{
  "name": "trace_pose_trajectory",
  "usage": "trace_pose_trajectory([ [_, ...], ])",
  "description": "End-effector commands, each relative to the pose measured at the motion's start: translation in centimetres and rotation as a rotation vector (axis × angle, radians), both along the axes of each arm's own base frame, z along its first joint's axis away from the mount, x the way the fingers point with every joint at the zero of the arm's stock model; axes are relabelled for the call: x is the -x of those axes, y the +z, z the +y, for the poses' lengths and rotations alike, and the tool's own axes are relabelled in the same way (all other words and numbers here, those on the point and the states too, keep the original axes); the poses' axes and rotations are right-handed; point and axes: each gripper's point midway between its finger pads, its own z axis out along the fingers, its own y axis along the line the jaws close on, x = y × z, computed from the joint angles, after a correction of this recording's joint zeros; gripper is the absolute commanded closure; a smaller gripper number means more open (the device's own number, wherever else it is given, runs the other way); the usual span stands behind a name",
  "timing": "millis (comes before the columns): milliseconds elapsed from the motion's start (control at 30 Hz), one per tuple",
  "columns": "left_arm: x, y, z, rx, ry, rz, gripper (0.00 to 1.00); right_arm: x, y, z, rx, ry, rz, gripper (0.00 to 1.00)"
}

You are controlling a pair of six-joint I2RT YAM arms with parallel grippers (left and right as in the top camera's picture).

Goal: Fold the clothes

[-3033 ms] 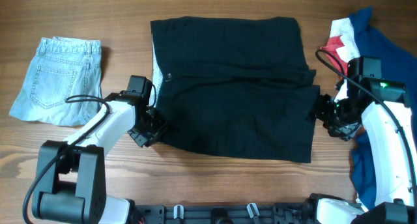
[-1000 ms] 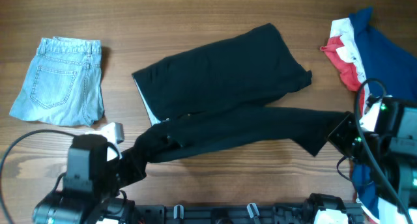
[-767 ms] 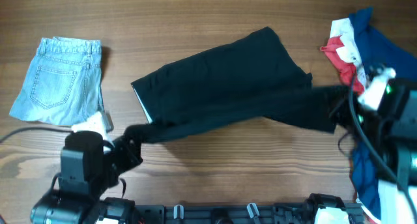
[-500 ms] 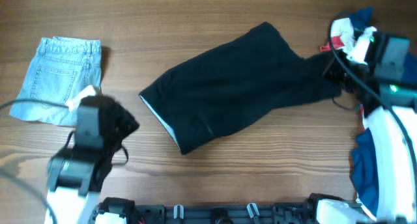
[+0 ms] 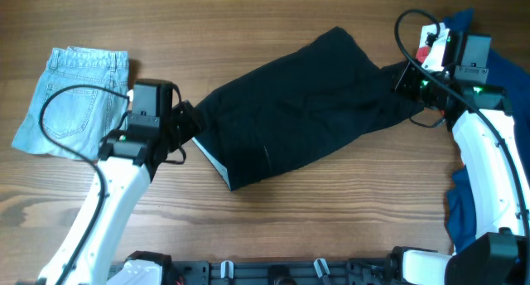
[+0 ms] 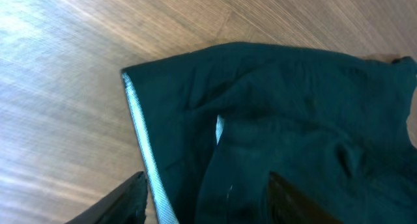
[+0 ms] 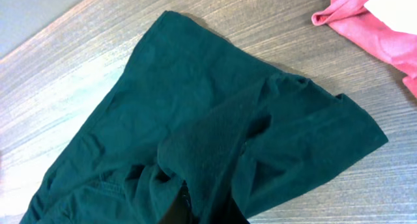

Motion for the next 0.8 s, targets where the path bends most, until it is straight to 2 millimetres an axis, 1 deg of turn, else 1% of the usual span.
trace_pose_trajectory([
  [0, -1.5, -2.8, -2.1, 0.037, -0.147, 0.037, 0.41, -0.4, 0.6, 0.0, 0.017, 0.015, -0.015, 0.96],
  [67, -2.4, -4.3, -3.6, 0.081, -0.230, 0.039, 0.41, -0.4, 0.6, 0.0, 0.017, 0.015, -0.015, 0.96],
  [167, -3.9, -6.6, -5.1, 0.097, -0.352, 0.013, 0.43, -0.4, 0.6, 0.0, 0.017, 0.014, -0.015, 0.96],
  [267, -4.6, -8.1, -6.0, 0.106, -0.435, -0.008, 0.44, -0.4, 0.6, 0.0, 0.017, 0.015, -0.015, 0.96],
  [367, -4.9, -9.7, -6.1, 0.096, -0.457, 0.006, 0.45, -0.4, 0.6, 0.0, 0.017, 0.014, -0.015, 0.96],
  [400, -4.8, -10.0, -6.1, 0.097, -0.457, 0.014, 0.45, -0.4, 0.6, 0.0, 0.017, 0.014, -0.015, 0.96],
  [467, -4.8, -10.1, -6.1, 0.097, -0.457, 0.017, 0.51, -0.4, 0.6, 0.0, 0.017, 0.014, -0.013, 0.96],
  [533, -4.9, -10.1, -6.1, 0.097, -0.458, 0.010, 0.54, -0.3, 0.6, 0.0, 0.015, 0.013, -0.010, 0.96],
  [600, -5.1, -10.0, -6.1, 0.096, -0.459, 0.001, 0.55, -0.3, 0.5, 0.0, 0.015, 0.013, -0.009, 0.96],
  [700, -5.5, -9.7, -6.2, 0.092, -0.462, -0.021, 0.54, -0.2, 0.5, 0.0, 0.014, 0.013, -0.006, 0.96],
  [767, -5.4, -9.8, -6.2, 0.093, -0.462, -0.016, 0.58, -0.2, 0.5, 0.0, 0.014, 0.012, -0.005, 0.96],
])
